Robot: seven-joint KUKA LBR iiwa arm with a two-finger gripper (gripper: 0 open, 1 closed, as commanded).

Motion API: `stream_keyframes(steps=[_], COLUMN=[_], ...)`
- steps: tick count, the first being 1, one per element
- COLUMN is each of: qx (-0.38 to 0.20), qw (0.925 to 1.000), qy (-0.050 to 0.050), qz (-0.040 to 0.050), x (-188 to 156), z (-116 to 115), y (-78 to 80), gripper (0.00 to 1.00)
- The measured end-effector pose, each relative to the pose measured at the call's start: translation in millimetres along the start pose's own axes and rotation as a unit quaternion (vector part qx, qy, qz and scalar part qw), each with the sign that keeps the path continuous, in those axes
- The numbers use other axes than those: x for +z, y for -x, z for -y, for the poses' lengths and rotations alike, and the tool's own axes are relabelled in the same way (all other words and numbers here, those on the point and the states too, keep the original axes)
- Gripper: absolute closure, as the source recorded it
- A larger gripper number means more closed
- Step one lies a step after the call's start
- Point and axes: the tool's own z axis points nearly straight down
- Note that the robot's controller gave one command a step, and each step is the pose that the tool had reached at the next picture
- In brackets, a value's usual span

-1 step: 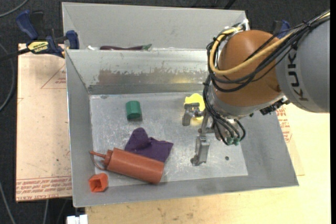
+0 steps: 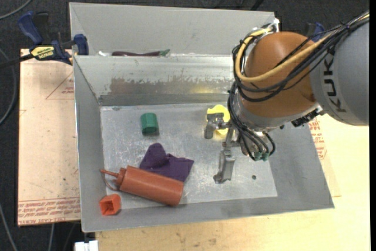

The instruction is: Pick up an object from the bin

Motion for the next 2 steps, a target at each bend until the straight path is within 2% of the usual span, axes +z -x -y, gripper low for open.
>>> stream_keyframes(steps=[1, 2], qx=[-0.03, -0.013], qw=[0.9996, 0.9999], qy=[0.0, 0.001], qz=[0.0028, 0.0022], x=[36, 97], z=[-24, -27], y=[14.1, 22.4], gripper=[0.0, 0.0])
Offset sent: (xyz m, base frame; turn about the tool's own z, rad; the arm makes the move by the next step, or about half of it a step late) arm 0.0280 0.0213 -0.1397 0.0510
